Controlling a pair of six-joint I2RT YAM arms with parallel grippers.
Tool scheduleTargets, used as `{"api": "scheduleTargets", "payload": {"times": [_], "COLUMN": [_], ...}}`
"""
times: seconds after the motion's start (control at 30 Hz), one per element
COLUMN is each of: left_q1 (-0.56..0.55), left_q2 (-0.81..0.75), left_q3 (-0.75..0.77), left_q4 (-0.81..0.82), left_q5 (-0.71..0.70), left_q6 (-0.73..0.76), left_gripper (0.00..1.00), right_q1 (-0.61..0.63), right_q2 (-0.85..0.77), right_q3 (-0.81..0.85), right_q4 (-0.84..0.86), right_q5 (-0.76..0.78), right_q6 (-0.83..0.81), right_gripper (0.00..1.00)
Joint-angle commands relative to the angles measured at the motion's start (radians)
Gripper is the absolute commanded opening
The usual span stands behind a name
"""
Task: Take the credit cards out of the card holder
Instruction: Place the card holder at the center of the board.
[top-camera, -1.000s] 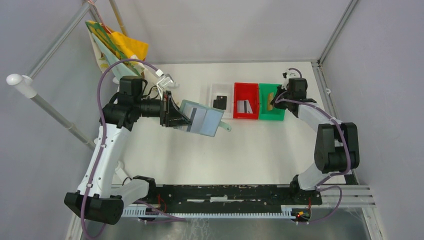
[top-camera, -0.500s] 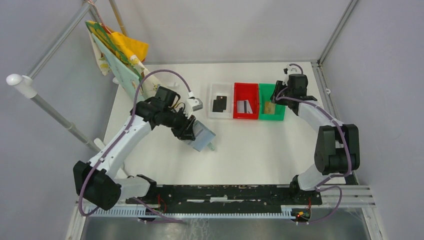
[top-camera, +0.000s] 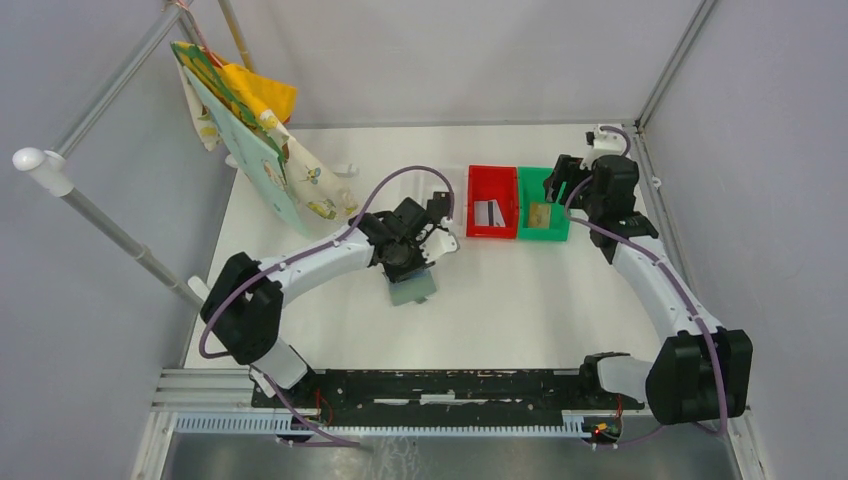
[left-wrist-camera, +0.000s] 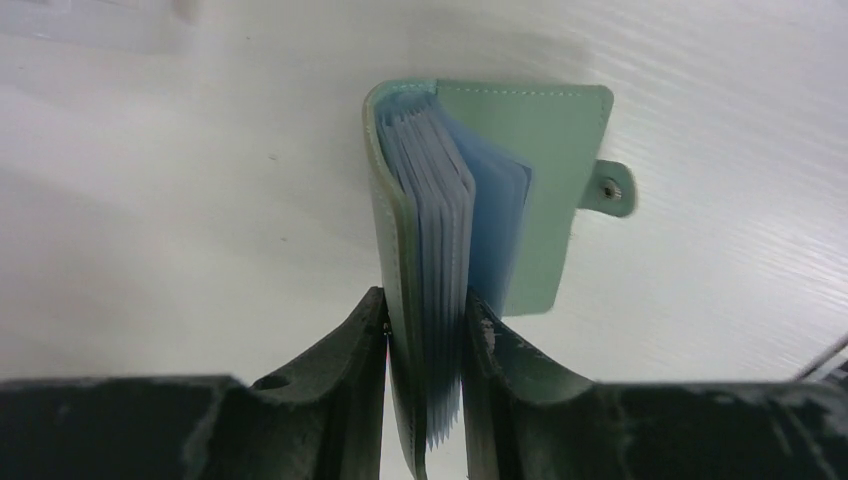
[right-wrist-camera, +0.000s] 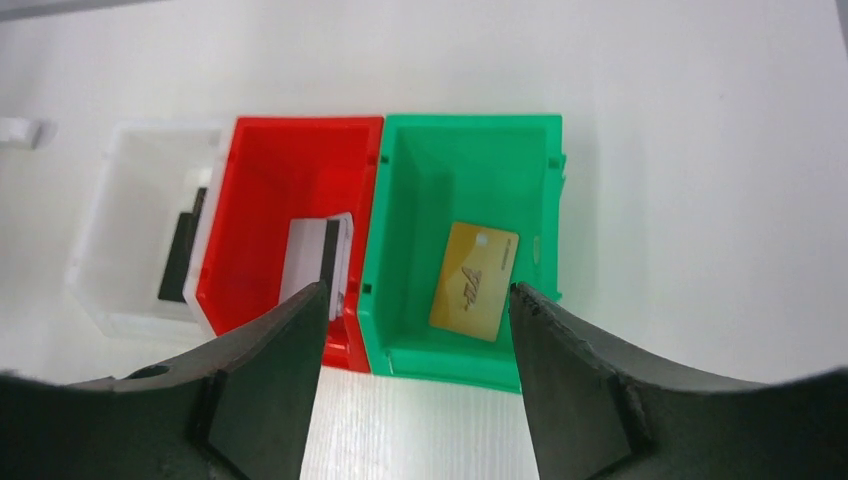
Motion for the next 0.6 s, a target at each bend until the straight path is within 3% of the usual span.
{"api": "scheduleTargets", "payload": {"times": [0.0, 0.17, 0.27, 0.33, 0.4, 0.47, 0.57], "left_q1": [-0.083, -0.136, -0.143, -0.143, -0.141, -0.135, -0.065], "left_q2": [0.036, 0.037, 0.031, 0.022, -0.008, -0.067, -0.142], "left_q3": [-0.068, -0.169, -0.169, -0.126, -0.083, -0.051, 0.015], "left_q4": [0.181, 0.323, 0.310, 0.237, 0.178, 0.128, -0.014], "left_q5": [-0.302, -0.465, -0.430, -0.343, -0.224, -0.065, 0.287], "left_q6": [0.113, 0.200, 0.179, 0.119, 0.064, 0.027, 0.065], "left_gripper": [0.09, 0.19, 0.55, 0.68, 0.74, 0.89, 0.93], "right_q1": [0.000, 0.001, 0.000, 0.000, 0.000, 0.001, 0.000], "right_q2": [-0.048, -0.072, -0.072, -0.075, -0.085, -0.111, -0.166], "right_q3": [-0.068, -0.113, -0.123, -0.127, -0.140, -0.172, -0.252], "right_q4": [0.005, 0.010, 0.014, 0.011, 0.015, 0.044, 0.124], "right_q5": [0.027, 0.027, 0.019, 0.019, 0.027, 0.038, 0.089], "right_q6": [-0.013, -0.005, 0.010, 0.010, 0.009, 0.013, 0.009], "right_gripper": [0.73, 0.80, 0.88, 0.93, 0.97, 0.98, 0.98]}}
